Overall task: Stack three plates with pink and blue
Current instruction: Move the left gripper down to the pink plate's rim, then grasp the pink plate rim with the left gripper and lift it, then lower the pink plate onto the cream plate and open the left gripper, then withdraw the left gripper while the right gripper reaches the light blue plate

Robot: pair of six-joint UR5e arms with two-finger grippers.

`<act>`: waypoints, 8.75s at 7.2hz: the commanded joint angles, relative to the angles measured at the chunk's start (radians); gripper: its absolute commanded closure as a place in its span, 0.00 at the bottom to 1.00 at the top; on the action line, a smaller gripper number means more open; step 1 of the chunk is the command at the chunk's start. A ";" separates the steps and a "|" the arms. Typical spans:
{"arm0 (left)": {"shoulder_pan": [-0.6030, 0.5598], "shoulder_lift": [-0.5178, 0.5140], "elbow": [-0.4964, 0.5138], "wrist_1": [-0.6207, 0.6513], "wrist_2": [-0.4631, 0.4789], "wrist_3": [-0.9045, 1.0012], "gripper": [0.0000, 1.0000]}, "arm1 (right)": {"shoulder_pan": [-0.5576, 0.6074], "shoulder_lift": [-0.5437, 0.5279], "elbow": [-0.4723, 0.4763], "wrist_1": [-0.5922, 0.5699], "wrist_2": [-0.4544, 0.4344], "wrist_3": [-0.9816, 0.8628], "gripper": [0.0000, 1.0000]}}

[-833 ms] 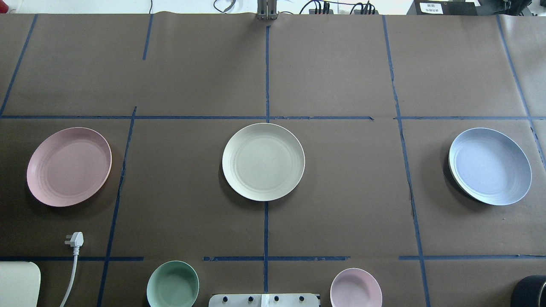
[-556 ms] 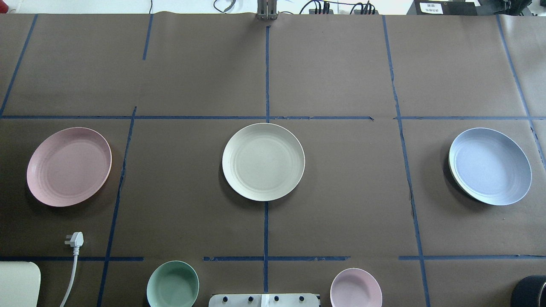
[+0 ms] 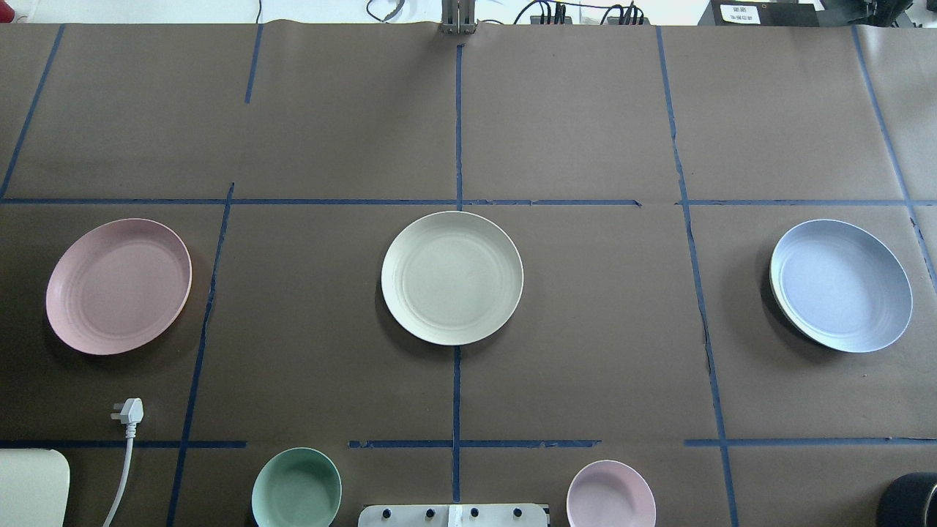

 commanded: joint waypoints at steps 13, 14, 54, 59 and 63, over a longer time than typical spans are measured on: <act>0.389 0.086 0.023 -0.731 -0.014 -0.926 0.00 | 0.000 0.007 0.018 0.000 0.000 0.003 0.00; 0.446 0.085 0.063 -0.830 0.042 -1.008 0.00 | 0.000 0.007 0.017 0.000 0.000 0.003 0.00; 0.799 -0.486 -0.402 -0.064 0.190 -1.492 0.00 | -0.315 -0.060 -0.196 0.789 -0.106 0.736 0.00; 0.739 -0.368 -0.524 -0.023 0.187 -1.418 0.00 | -0.488 -0.051 -0.253 0.842 -0.163 0.853 0.00; 0.656 -0.271 -0.567 0.049 0.187 -1.233 0.00 | -0.489 -0.042 -0.248 0.842 -0.158 0.859 0.97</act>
